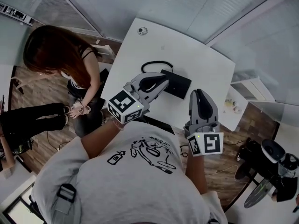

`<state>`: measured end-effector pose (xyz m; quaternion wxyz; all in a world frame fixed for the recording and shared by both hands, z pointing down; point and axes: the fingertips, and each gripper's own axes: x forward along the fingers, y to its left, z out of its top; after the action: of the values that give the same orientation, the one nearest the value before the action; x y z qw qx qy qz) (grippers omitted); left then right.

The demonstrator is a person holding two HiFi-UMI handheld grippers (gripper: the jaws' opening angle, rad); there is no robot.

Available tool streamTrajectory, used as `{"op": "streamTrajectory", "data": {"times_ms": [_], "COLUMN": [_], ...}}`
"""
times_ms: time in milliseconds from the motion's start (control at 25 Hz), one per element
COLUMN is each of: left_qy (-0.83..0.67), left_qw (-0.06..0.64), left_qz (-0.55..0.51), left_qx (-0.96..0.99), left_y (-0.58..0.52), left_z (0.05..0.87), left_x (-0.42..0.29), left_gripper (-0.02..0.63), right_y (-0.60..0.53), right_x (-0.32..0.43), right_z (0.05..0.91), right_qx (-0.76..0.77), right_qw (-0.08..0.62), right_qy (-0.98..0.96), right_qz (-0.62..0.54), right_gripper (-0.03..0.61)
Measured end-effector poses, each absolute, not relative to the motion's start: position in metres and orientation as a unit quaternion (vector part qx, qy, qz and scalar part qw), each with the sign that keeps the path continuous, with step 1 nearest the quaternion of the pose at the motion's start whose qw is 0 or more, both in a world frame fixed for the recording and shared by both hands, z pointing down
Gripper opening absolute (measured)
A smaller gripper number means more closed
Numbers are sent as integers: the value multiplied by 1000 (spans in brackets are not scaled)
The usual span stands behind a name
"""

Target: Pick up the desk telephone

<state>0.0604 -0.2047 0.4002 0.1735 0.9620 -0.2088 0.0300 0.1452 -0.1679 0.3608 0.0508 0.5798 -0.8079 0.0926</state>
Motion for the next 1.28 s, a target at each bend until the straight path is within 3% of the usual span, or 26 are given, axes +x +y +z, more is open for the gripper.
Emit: {"op": "streamTrajectory", "data": {"times_ms": [120,200,520,960,1280], "left_qy": [-204,-202,-201,-183,-183], "left_qw": [225,265,409,497,567], "left_qz": [50,63,111,206,175], "left_qx": [951,941,883,823,784], "left_y": [-210,-217,-232,-229,-227], "left_z": [437,465,593,726,755], "left_x": [62,64,63,69,74], "left_gripper": [42,103,204,256,276], "right_y": [-172,-177,-187,-188,-183], "right_x": [154,163,191,209,208], "right_z": [388,412,510,635,694], "right_qx": [576,572,563,541,524], "right_qw": [63,66,103,135,127], "right_qy": [-806,-804,-782,-743,-715], "right_qz": [124,151,247,369,445], "right_gripper": [20,64,155,222,239]}}
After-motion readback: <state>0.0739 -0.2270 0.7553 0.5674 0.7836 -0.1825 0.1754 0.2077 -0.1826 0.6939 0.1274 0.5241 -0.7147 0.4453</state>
